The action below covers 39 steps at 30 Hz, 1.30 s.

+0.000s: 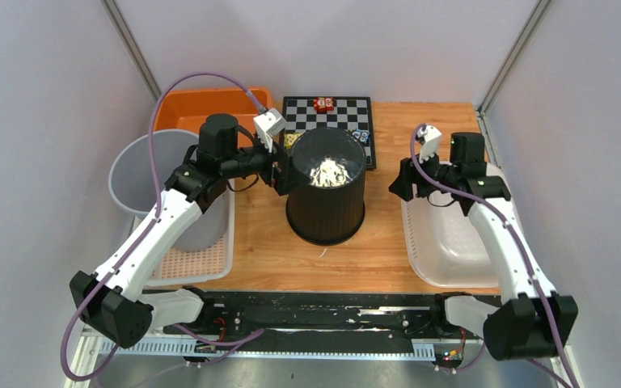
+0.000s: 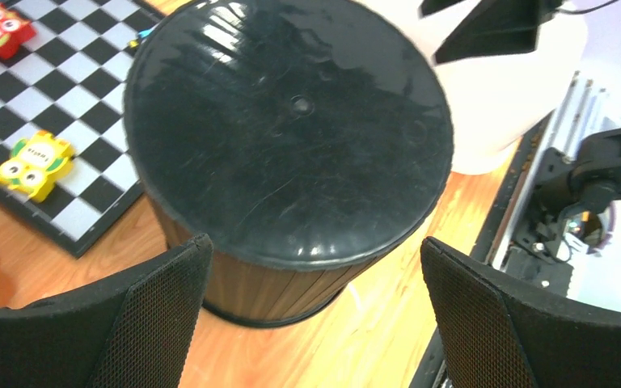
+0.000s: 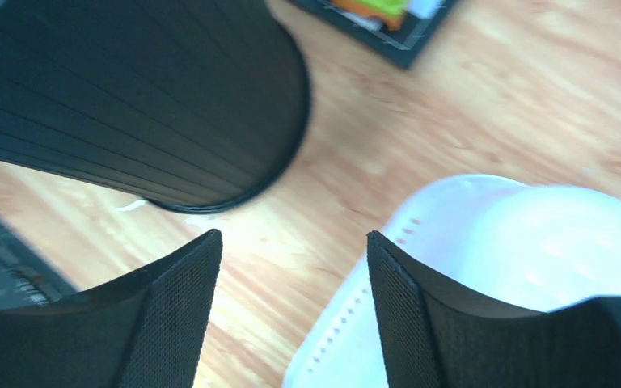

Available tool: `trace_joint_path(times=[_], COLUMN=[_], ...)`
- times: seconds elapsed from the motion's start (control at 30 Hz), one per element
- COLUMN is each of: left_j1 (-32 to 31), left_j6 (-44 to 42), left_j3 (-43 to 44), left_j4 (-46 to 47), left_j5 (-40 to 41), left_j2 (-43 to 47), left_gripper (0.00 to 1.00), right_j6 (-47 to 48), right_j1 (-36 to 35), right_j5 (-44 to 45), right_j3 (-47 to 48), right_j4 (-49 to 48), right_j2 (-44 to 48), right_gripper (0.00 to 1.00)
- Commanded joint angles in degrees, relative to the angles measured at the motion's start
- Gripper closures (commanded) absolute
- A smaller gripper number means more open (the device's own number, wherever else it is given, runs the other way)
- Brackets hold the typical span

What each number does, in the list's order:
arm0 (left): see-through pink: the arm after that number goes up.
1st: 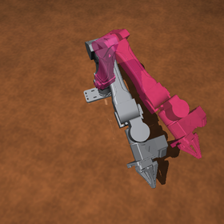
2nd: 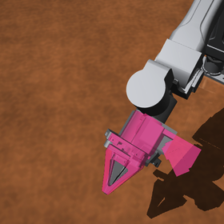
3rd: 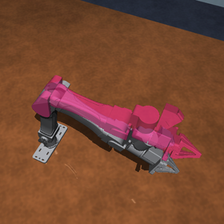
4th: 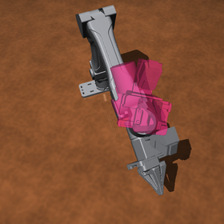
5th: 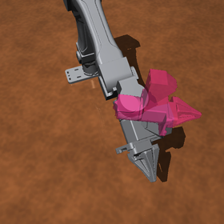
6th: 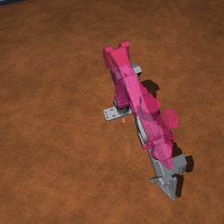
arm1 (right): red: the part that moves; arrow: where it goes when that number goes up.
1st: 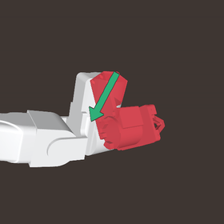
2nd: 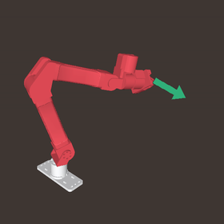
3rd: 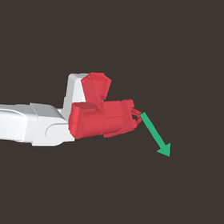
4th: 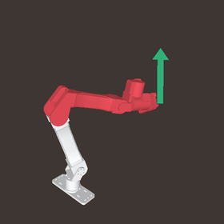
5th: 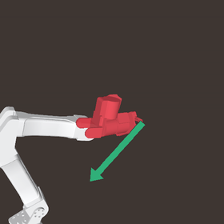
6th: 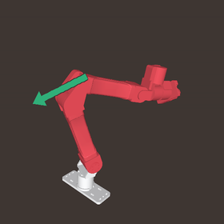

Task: Turn the large container upside down

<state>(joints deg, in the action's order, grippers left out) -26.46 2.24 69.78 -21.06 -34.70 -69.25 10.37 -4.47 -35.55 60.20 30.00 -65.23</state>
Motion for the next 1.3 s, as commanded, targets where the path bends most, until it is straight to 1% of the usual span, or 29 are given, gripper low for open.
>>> trace_joint_path(times=[0.0,0.07,0.2,0.3,0.47,0.57,0.7,0.77,0.97,1.27], left_j1=[-0.35,-0.36,-0.35,-0.35,-0.35,-0.35,-0.35,-0.35,-0.35,-0.35], left_j6=[-5.71,-7.26,-8.2,-7.97,-8.07,-8.54,-9.13,-9.33,-9.54,-9.27], left_j3=[2.2,2.05,1.86,1.64,1.69,1.81,1.62,1.44,1.4,1.42], left_j4=[-7.58,-9.23,-10.43,-10.54,-11.03,-11.52,-12.25,-12.3,-11.92,-11.05], left_j5=[7.02,8.57,10.11,10.37,11.04,11.36,11.87,12.37,12.64,12.12], left_j2=[2.19,2.74,3.91,4.44,4.13,3.98,4.11,4.0,3.77,2.48], left_gripper=[0.0,0.0,0.0,0.0,0.0,0.0,0.0,0.0,0.0,0.0], right_j6=[8.63,11.3,14.05,13.76,13.38,13.86,15.84,17.58,22.9,27.31], right_j1=[0.08,-0.01,-0.01,-0.06,-0.89,-1.53,-2.03,-2.12,-2.04,-0.59], right_j5=[18.1,22.55,27.18,28.26,30.51,32.71,35.47,38.5,45.53,48.4], right_j3=[0.47,-0.57,-1.73,-1.31,1.2,2.75,1.25,-0.25,-5.4,-11.61], right_j4=[4.94,4.86,4.64,3.68,-0.69,-1.15,-1.02,-0.88,0.99,6.62], right_j2=[6.69,9.09,8.7,6.02,0.36,-3.71,-7.24,-7.77,-5.41,1.64], right_gripper=[0.27,0.21,0.18,0.16,0.14,0.12,0.1,0.1,0.11,0.12])
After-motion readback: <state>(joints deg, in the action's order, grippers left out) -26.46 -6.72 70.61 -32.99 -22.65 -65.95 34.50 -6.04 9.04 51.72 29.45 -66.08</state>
